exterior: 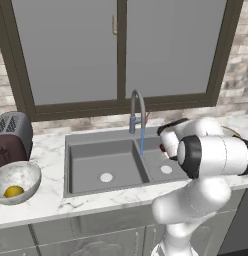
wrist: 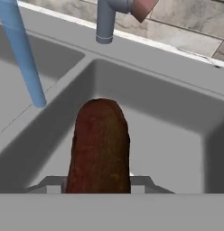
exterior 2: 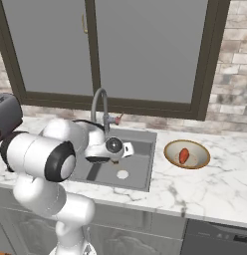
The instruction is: Pick the sweet potatos from the sink and place them in one bowl. Place the lemon in the other bowl. Then turn off the sink faucet.
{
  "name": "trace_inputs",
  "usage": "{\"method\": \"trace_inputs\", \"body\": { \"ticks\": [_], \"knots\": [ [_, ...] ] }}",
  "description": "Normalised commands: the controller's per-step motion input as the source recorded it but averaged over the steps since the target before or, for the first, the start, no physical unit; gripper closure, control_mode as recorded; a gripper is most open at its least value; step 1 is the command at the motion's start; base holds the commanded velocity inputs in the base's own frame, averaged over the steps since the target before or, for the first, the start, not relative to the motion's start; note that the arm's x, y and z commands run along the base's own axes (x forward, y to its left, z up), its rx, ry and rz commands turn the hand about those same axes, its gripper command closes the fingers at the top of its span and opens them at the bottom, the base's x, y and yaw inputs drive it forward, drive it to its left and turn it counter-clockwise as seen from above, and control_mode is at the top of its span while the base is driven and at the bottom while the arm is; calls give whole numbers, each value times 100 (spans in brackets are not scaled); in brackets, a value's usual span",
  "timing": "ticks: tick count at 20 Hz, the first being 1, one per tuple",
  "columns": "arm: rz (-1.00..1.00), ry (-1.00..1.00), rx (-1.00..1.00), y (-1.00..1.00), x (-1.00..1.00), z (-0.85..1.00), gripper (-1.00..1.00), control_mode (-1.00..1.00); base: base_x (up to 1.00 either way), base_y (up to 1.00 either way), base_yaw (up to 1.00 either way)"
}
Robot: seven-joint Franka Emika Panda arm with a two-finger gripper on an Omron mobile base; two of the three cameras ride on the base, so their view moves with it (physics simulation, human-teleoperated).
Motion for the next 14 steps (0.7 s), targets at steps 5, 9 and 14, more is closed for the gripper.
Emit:
{"method": "trace_inputs", "body": {
  "ticks": [5,9,14],
  "knots": [
    [0,13,8,-6,-29,100,100,-100,0,0,0],
    [0,16,12,-27,-33,100,100,-100,0,0,0],
    [0,15,15,-44,-30,100,100,-100,0,0,0]
  ]
}}
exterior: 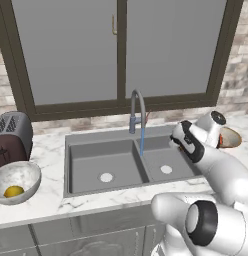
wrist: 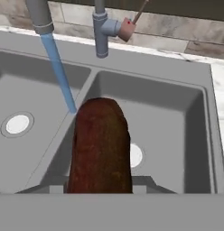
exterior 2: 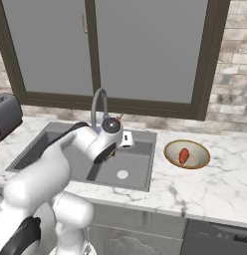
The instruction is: Pick the sweet potatos from the sink and place them in one bowl. Place the lemon in the other bowl. Then turn off the sink faucet.
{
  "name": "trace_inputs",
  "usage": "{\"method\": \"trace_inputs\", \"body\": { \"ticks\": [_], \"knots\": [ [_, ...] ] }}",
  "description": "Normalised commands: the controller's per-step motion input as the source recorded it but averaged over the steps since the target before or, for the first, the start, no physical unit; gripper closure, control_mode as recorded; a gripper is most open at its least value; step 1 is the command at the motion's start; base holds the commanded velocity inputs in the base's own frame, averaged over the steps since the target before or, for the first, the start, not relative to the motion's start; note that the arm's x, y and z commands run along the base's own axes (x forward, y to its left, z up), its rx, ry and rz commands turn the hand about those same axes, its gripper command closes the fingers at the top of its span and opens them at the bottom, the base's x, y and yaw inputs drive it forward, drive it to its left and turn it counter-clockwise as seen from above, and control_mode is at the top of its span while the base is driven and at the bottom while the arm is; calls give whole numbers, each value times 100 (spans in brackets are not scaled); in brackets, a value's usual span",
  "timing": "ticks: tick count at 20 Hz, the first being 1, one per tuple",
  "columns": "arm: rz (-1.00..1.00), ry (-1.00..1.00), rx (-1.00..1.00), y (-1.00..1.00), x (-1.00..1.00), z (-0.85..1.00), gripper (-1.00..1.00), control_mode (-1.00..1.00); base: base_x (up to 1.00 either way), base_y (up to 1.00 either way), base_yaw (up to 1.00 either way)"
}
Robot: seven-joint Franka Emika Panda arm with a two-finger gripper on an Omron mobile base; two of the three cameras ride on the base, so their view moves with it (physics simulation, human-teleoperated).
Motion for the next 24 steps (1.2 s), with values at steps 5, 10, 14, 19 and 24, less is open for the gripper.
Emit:
{"method": "trace_inputs", "body": {
  "ticks": [5,10,14,19,24],
  "knots": [
    [0,-1,10,-58,-25,45,100,-100,0,0,0],
    [0,-9,4,-59,-12,1,100,-100,0,0,0],
    [-3,-3,0,-57,0,0,100,-100,0,0,0],
    [-4,-3,0,-52,0,1,100,-100,0,0,0],
    [-4,-4,0,-53,0,2,100,-100,0,0,0]
  ]
}}
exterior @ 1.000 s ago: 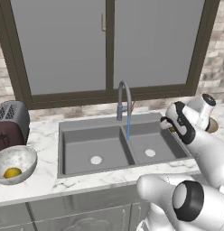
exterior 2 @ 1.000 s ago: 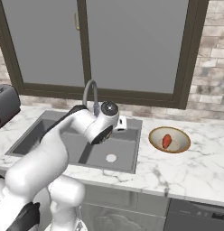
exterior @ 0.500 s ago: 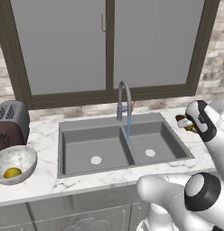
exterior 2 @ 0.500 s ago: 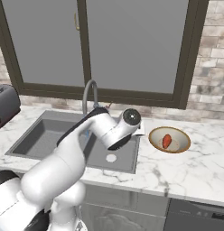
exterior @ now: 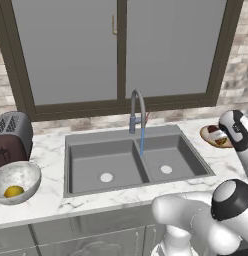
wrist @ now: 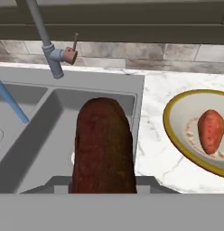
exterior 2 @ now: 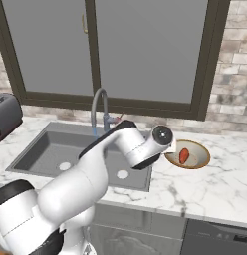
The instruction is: Pick the sweet potatos from the sink and place them in one bowl. Place the lemon in the other bowl. Then turn off the sink faucet.
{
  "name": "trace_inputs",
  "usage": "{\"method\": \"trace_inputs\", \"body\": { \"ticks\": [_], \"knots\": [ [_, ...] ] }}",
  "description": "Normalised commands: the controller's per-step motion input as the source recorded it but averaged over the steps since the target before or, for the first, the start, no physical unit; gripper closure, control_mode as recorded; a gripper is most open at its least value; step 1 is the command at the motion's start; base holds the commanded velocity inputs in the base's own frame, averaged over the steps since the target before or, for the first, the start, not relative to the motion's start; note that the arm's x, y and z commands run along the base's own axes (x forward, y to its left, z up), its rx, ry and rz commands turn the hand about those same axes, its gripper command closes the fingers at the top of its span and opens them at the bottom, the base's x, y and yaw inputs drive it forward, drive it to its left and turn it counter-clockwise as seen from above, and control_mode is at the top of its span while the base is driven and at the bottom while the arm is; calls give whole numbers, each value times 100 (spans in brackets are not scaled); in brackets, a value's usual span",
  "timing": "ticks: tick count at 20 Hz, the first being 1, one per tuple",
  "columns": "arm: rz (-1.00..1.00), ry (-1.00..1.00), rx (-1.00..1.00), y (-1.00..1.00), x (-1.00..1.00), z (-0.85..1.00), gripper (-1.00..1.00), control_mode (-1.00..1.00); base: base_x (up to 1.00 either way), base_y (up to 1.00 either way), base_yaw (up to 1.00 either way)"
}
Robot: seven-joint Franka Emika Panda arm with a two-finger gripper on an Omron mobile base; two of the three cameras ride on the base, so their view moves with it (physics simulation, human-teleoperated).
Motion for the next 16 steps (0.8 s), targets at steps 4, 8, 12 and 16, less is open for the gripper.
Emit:
{"method": "trace_inputs", "body": {
  "ticks": [4,8,12,16],
  "knots": [
    [-3,-4,0,-50,0,0,100,-100,0,0,0],
    [0,0,0,-45,4,0,100,-100,0,0,0],
    [0,0,0,-43,14,0,100,-100,0,0,0],
    [0,0,0,-41,16,0,100,-100,0,0,0]
  ]
}}
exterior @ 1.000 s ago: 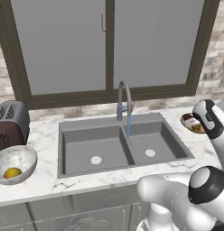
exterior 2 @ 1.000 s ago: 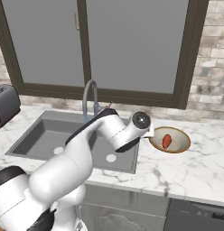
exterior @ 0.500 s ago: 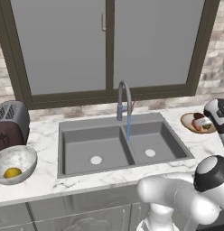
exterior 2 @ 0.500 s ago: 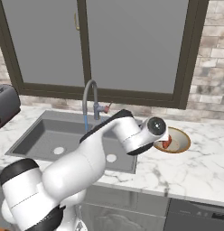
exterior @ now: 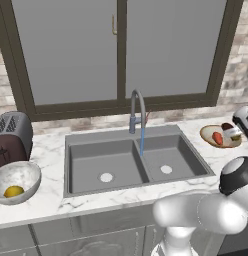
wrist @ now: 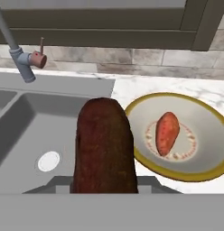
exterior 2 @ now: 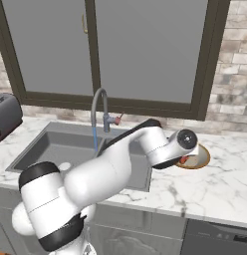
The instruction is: Pick the sweet potatos from the sink and place them in one bowl. Place the lemon in the other bowl. Then turn off the sink faucet.
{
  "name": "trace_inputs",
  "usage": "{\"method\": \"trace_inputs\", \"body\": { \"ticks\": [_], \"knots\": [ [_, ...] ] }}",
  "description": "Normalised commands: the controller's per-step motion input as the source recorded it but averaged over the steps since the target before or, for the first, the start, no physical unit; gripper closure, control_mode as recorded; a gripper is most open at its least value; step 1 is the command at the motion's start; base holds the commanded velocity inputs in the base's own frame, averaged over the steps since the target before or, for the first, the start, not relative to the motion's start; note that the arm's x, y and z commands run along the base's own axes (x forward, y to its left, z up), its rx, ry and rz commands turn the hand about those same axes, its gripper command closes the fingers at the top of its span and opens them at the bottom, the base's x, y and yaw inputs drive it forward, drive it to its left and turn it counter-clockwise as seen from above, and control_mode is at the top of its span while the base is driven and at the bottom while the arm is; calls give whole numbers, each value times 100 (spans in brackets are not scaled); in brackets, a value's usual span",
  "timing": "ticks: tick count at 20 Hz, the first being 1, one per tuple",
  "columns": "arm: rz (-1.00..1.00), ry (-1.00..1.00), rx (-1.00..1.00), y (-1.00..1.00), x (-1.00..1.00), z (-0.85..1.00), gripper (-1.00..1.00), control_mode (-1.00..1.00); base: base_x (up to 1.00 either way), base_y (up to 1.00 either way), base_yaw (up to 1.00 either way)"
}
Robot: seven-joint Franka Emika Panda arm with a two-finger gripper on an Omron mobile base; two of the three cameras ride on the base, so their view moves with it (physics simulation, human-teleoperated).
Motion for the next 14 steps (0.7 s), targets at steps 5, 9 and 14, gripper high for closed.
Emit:
{"method": "trace_inputs", "body": {
  "ticks": [5,9,14],
  "knots": [
    [0,0,0,-33,20,-11,100,-100,0,0,0],
    [0,2,0,-19,27,-24,100,-100,0,0,0],
    [0,2,0,-6,32,-28,100,-100,0,0,0]
  ]
}}
